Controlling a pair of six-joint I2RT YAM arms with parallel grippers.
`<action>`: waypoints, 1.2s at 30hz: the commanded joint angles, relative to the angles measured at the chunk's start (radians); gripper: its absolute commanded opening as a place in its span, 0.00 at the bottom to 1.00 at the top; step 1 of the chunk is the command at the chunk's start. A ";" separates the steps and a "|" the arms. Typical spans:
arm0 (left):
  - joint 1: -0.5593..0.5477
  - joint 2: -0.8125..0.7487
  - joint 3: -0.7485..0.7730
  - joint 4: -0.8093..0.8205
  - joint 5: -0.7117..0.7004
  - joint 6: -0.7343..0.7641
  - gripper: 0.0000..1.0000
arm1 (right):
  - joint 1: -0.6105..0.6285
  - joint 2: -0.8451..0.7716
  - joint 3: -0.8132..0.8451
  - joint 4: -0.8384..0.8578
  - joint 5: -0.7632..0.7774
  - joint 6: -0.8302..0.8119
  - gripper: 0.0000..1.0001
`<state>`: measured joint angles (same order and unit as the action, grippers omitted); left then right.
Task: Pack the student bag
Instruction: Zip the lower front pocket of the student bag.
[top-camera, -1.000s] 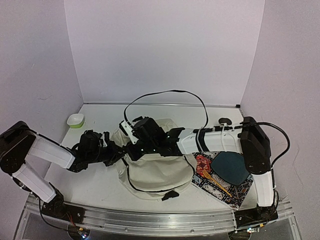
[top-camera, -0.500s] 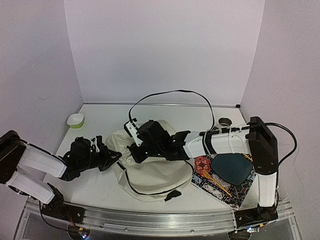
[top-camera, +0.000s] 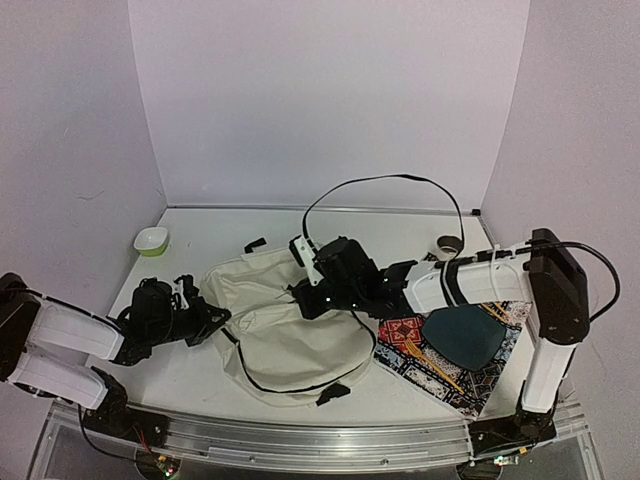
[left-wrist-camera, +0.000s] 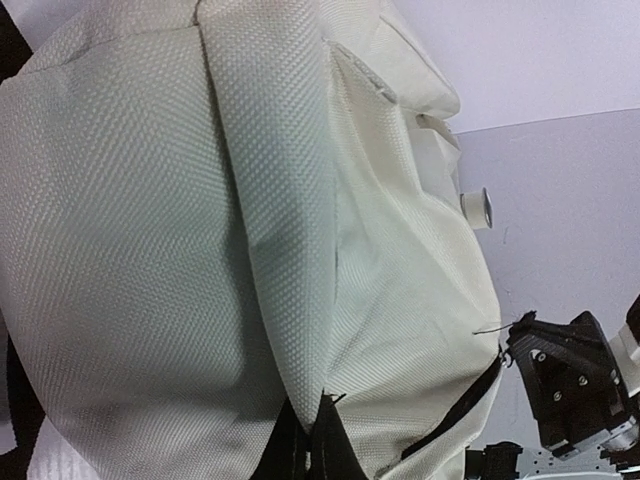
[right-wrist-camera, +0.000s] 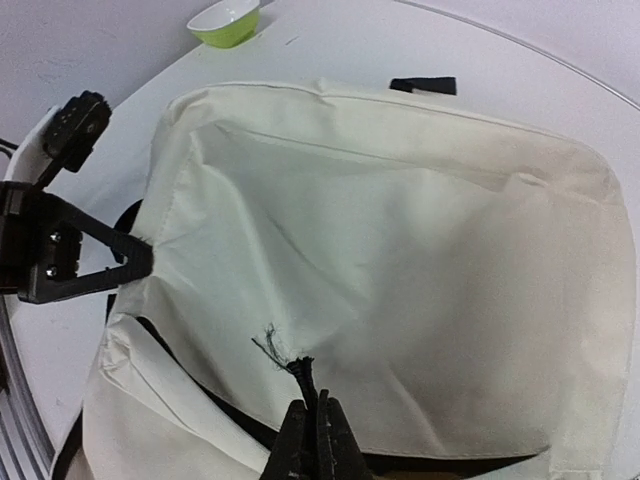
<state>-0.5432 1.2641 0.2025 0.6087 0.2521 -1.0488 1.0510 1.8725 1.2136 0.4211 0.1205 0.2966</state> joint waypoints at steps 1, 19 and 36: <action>0.047 -0.047 -0.029 -0.151 -0.153 0.052 0.00 | -0.058 -0.099 -0.050 0.055 0.042 0.041 0.00; 0.176 -0.178 -0.059 -0.286 -0.170 0.108 0.00 | -0.259 -0.180 -0.273 0.172 0.019 0.115 0.00; 0.247 -0.093 0.134 -0.359 -0.082 0.326 0.14 | -0.238 -0.027 -0.154 0.308 -0.326 0.207 0.00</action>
<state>-0.3441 1.1685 0.2462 0.3499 0.3072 -0.8506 0.8250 1.8134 0.9914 0.6885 -0.2011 0.4735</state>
